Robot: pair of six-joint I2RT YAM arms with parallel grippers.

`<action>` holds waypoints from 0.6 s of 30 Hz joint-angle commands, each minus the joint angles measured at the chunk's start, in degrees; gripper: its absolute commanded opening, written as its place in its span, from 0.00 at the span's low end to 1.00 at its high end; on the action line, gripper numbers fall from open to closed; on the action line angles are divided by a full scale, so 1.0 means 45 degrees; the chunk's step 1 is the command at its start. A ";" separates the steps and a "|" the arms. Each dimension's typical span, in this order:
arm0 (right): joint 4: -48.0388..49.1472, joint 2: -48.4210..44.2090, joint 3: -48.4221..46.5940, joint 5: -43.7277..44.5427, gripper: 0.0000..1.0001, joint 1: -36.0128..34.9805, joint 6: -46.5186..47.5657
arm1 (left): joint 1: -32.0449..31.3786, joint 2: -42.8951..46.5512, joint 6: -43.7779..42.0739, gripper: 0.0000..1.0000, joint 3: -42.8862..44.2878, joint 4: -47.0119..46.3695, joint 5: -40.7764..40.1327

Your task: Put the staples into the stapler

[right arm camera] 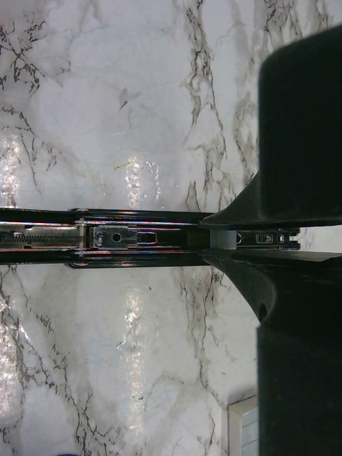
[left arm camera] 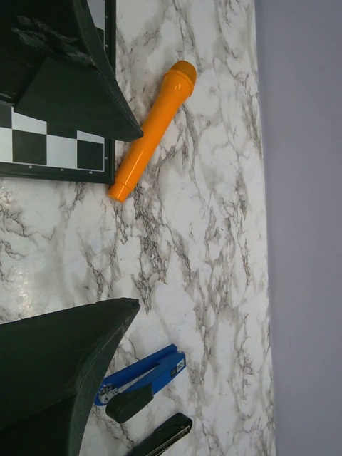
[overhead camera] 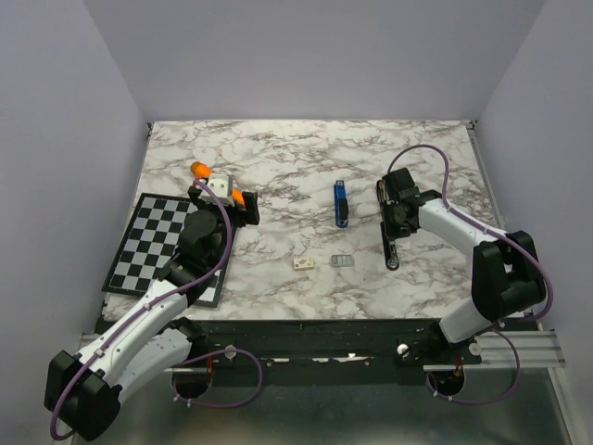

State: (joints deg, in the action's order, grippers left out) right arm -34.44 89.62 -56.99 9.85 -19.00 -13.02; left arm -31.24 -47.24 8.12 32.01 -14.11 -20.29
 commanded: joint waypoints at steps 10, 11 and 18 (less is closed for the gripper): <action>-0.0082 0.0123 0.0028 -0.0235 0.43 0.0083 0.0002 | -0.0049 0.0069 -0.0027 0.99 -0.0102 -0.0380 0.0076; -0.0082 0.0123 -0.0011 -0.0235 0.45 0.0102 0.0002 | -0.0049 0.0088 -0.0027 0.99 -0.0102 -0.0361 0.0076; -0.0160 0.0025 -0.0109 -0.0527 0.46 0.0141 -0.0057 | -0.0049 0.0089 -0.0047 0.99 -0.0101 -0.0361 0.0076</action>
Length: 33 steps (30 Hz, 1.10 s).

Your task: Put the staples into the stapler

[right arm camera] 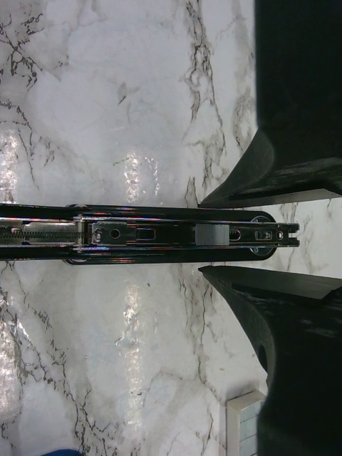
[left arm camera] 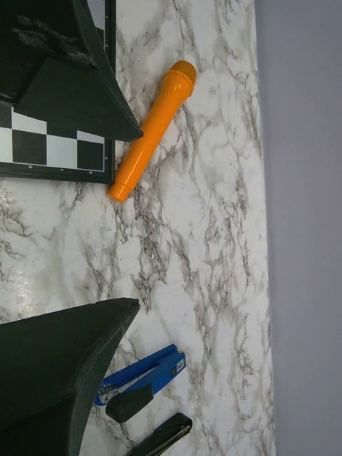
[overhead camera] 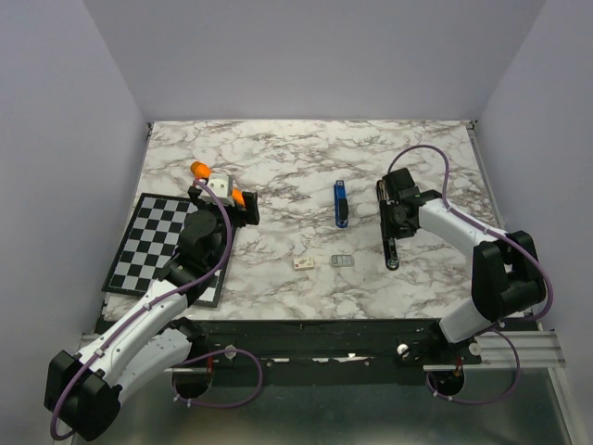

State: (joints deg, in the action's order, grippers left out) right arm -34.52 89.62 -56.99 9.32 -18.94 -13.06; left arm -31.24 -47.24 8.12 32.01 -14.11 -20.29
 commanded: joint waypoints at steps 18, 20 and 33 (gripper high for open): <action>0.0465 0.0609 -0.0909 -0.1388 0.47 0.0127 0.0012 | -0.0049 0.0127 -0.0046 0.99 -0.0101 -0.0341 0.0096; 0.0465 0.0766 -0.0968 -0.1369 0.47 0.0146 0.0031 | -0.0049 0.0127 -0.0047 0.99 -0.0101 -0.0361 0.0096; -0.0179 0.0553 -0.0265 -0.1367 0.47 0.0127 -0.0301 | -0.0049 0.0108 -0.0047 0.99 -0.0101 -0.0361 0.0096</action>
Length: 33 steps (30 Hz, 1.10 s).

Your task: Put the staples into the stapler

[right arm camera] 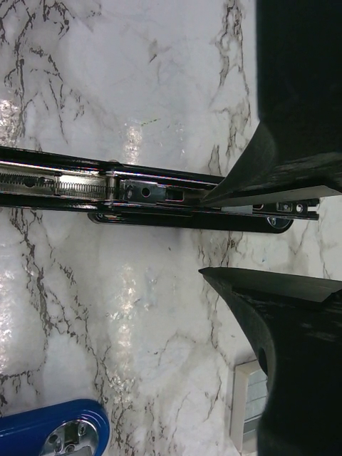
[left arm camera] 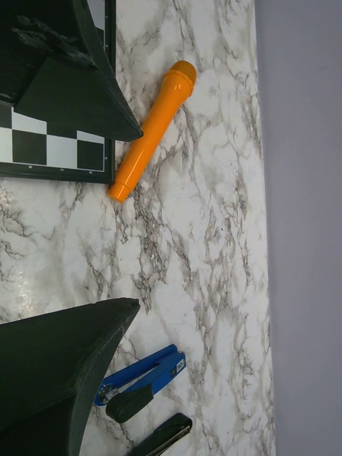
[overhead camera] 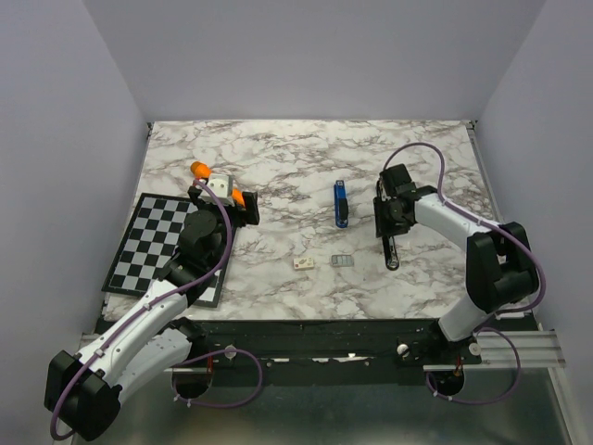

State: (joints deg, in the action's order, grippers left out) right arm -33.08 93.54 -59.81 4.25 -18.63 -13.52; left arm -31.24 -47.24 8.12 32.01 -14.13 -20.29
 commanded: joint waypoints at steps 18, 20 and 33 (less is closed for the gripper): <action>-0.1984 -0.1469 0.1611 -0.1979 0.47 0.0039 -0.0375 | -0.0127 0.0010 0.0032 0.99 -0.0082 -0.0356 0.0135; -0.2102 -0.1586 0.1709 -0.2019 0.47 0.0039 -0.0394 | -0.0147 -0.0009 0.0032 0.99 -0.0101 -0.0317 0.0154; -0.2844 -0.2718 0.1866 -0.1805 0.48 0.0020 -0.0920 | -0.0205 0.0069 0.0071 0.99 -0.0082 -0.0259 0.0213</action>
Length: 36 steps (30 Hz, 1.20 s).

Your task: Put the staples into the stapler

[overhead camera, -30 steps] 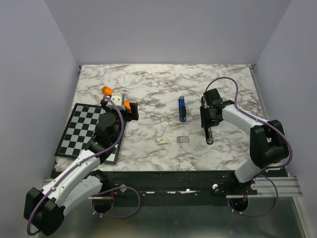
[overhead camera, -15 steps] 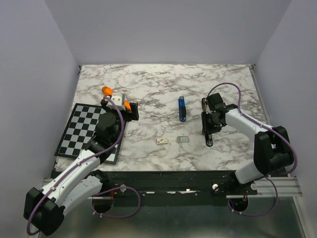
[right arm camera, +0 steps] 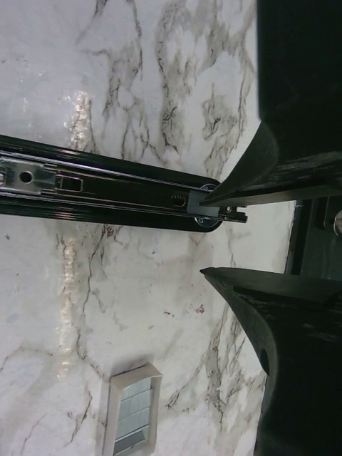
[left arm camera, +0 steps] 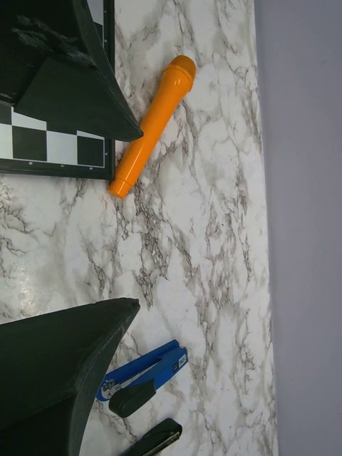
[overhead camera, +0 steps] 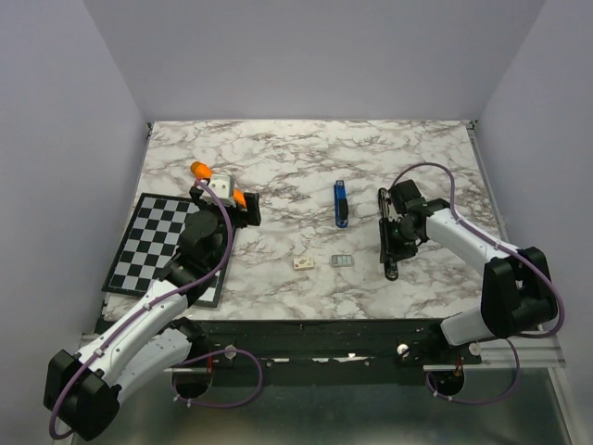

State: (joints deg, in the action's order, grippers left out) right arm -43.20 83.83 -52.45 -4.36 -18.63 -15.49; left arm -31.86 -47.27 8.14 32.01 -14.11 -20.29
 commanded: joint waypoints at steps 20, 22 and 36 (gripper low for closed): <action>0.0790 0.0198 0.0288 -0.1568 0.58 -0.0331 -0.2222 | -0.0147 0.0172 0.0183 0.99 -0.0102 -0.0283 0.0545; 0.1160 0.0567 -0.0063 -0.2172 0.57 -0.0604 -0.2378 | -0.0147 0.0152 0.0183 0.99 -0.0102 -0.0283 0.0545; 0.1963 0.0317 -0.2485 -0.2156 0.59 -0.0023 -0.2145 | -0.0128 -0.0180 -0.0012 0.99 -0.0082 -0.0224 0.1461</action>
State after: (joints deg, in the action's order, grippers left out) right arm -35.42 88.68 -60.58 -16.93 -22.50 -26.72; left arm -32.38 -47.46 8.25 32.01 -14.11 -17.93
